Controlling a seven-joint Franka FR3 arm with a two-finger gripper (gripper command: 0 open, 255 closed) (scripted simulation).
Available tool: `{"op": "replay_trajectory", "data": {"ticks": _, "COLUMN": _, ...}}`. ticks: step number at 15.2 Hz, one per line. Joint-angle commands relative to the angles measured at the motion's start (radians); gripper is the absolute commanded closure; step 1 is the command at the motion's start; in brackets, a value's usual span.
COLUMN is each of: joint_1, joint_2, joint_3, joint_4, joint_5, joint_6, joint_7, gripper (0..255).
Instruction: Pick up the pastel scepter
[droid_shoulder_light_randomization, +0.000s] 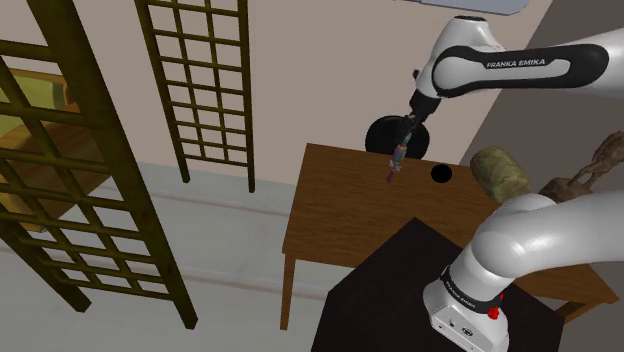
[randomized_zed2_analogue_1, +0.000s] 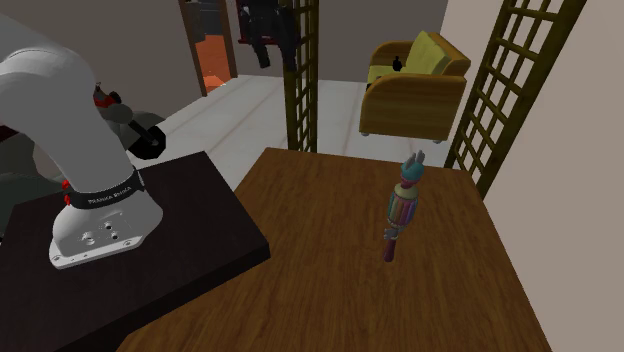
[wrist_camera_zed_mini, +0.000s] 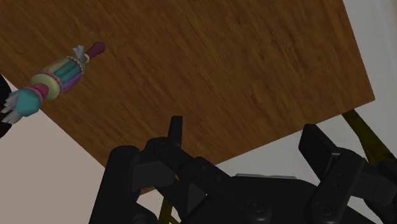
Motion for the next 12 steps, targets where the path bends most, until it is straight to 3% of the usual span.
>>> {"op": "replay_trajectory", "data": {"ticks": 1, "joint_1": -0.011, "joint_2": 0.036, "joint_3": -0.044, "joint_4": -0.011, "joint_5": -0.008, "joint_6": 0.067, "joint_7": -0.031, "gripper": 0}}
{"op": "replay_trajectory", "data": {"ticks": 7, "joint_1": -0.020, "joint_2": 0.186, "joint_3": -0.192, "joint_4": -0.027, "joint_5": 0.001, "joint_6": 0.282, "joint_7": -0.146, "gripper": 0}}
{"op": "replay_trajectory", "data": {"ticks": 12, "joint_1": 0.024, "joint_2": 0.354, "joint_3": -0.339, "joint_4": 0.001, "joint_5": 0.092, "joint_6": 0.451, "joint_7": -0.291, "gripper": 0}}
